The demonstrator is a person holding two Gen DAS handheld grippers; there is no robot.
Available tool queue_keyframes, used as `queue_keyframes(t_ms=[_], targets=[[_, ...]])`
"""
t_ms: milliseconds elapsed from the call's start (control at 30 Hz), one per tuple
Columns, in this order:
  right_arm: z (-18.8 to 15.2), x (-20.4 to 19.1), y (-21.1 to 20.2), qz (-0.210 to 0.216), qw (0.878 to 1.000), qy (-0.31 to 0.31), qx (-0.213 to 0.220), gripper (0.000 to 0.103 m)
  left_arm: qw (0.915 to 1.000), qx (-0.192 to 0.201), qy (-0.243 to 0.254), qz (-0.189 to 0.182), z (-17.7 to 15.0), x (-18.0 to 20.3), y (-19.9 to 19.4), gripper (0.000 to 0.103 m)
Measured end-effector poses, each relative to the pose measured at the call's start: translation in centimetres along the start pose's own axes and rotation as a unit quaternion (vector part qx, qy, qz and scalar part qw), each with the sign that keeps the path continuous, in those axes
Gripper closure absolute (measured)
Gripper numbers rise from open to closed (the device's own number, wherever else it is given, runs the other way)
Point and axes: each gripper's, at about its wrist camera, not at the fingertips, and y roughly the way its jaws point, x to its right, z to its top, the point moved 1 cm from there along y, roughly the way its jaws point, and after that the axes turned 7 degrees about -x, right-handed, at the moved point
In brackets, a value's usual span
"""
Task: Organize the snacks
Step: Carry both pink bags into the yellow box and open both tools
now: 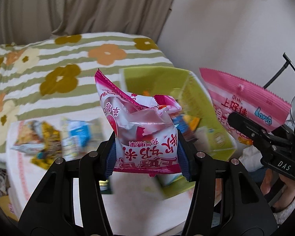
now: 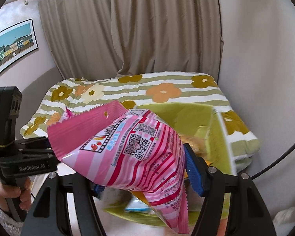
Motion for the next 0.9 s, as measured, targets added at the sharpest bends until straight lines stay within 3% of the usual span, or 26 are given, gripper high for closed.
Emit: queue_keyframes(t_ms=[367, 733, 767, 867, 900], targets=[[0.6, 7.1, 0.7, 0.002, 0.999, 0.026, -0.02, 0.04, 0.9978, -0.053, 0.04, -0.011, 1.4, 8.9, 6.4, 0.054], [1.3, 9.8, 1.0, -0.005, 0.998, 0.06, -0.017, 0.04, 0.9959, -0.054, 0.071, -0.011, 4.8, 11.0, 8.9, 0.052], [1.4, 9.9, 1.1, -0.005, 0.998, 0.062, -0.017, 0.04, 0.996, -0.056, 0.069, -0.007, 5.1, 10.9, 9.1, 0.046], [1.4, 10.2, 1.3, -0.005, 0.998, 0.068, -0.019, 0.04, 0.9969, -0.058, 0.052, 0.001, 5.5, 10.2, 9.1, 0.006], [1.4, 10.3, 1.4, -0.003, 0.997, 0.071, -0.019, 0.04, 0.9971, -0.057, 0.051, 0.01, 5.6, 9.9, 9.0, 0.003]])
